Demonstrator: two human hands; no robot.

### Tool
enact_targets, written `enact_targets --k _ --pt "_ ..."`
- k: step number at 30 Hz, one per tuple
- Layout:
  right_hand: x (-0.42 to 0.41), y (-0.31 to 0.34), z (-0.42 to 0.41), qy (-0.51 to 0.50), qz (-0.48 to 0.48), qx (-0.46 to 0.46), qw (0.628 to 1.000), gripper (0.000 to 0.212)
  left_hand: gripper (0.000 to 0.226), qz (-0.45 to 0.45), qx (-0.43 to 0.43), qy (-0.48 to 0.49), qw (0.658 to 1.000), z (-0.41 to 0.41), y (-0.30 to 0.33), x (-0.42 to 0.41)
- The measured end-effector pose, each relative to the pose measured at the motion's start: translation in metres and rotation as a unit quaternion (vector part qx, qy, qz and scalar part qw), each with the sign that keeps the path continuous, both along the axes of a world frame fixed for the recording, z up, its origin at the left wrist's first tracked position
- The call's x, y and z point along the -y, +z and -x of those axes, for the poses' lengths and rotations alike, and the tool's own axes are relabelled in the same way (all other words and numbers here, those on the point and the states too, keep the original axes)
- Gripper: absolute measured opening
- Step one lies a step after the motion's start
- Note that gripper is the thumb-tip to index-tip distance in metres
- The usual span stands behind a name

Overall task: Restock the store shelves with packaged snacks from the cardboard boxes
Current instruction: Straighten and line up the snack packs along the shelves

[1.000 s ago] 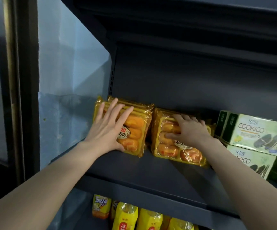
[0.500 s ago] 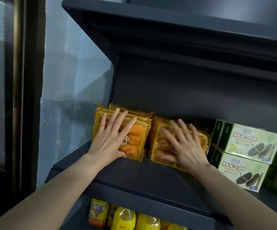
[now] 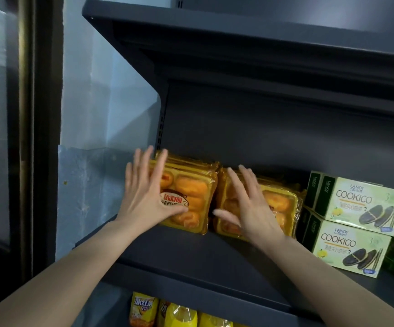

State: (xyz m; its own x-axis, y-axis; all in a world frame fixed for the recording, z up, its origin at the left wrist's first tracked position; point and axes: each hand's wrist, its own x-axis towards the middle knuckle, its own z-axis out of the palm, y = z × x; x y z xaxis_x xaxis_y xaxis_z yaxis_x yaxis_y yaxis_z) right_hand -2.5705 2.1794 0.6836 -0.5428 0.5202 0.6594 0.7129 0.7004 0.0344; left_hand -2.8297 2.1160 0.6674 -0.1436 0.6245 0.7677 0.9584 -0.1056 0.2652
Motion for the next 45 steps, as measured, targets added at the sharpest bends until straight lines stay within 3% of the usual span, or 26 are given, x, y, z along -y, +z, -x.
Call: enact_targets --k 2,4,7,11,17,21,23,25,28,31,33,37,40,45 --pt "0.012 0.006 0.026 0.051 0.102 -0.072 0.991 0.101 0.143 0.015 0.174 -0.043 0.984 0.010 0.006 -0.006" --pt "0.014 0.011 0.049 0.071 0.152 -0.109 0.980 0.106 0.145 0.042 0.292 -0.103 0.950 0.021 0.012 -0.015" --pt "0.010 0.016 0.071 0.076 0.168 -0.123 0.975 0.105 0.145 0.062 0.314 -0.152 0.935 0.028 0.014 -0.021" --pt "0.010 0.011 0.074 0.074 0.141 -0.102 0.982 0.096 0.140 0.067 0.277 -0.179 0.942 0.032 0.006 -0.019" --pt "0.000 0.024 0.074 0.025 0.142 0.002 0.990 0.106 0.156 0.131 0.130 -0.136 0.973 0.026 -0.006 -0.011" --pt "0.003 0.024 0.073 0.026 0.131 0.014 0.991 0.101 0.156 0.115 0.112 -0.105 0.981 0.018 -0.008 -0.011" --pt "0.009 0.021 0.061 0.026 0.107 0.011 0.994 0.097 0.154 0.078 0.033 -0.033 0.996 0.013 -0.009 -0.006" --pt "0.016 0.016 0.042 0.022 0.028 -0.020 0.999 0.079 0.147 0.024 -0.095 0.024 0.995 0.007 -0.010 -0.001" --pt "0.010 0.016 -0.001 -0.050 -0.094 -0.081 0.991 0.051 0.120 0.013 -0.205 -0.001 0.979 -0.010 -0.006 0.005" --pt "-0.006 0.037 -0.052 -0.242 -0.051 -0.018 0.969 0.060 0.079 -0.033 -0.193 -0.038 0.980 -0.042 0.014 0.004" --pt "-0.010 0.052 -0.075 -0.322 0.005 0.063 0.945 0.055 0.058 -0.060 -0.194 -0.056 0.978 -0.068 0.036 -0.001" --pt "-0.008 0.069 -0.096 -0.325 0.035 0.102 0.940 0.043 0.034 0.045 -0.255 -0.040 0.965 -0.108 0.073 -0.034" --pt "-0.008 0.073 -0.100 -0.313 0.029 0.100 0.944 0.043 0.038 0.146 -0.273 0.033 0.950 -0.124 0.085 -0.058" --pt "-0.004 0.073 -0.100 -0.319 0.005 0.155 0.935 0.030 0.031 0.161 -0.221 0.090 0.958 -0.133 0.085 -0.073"
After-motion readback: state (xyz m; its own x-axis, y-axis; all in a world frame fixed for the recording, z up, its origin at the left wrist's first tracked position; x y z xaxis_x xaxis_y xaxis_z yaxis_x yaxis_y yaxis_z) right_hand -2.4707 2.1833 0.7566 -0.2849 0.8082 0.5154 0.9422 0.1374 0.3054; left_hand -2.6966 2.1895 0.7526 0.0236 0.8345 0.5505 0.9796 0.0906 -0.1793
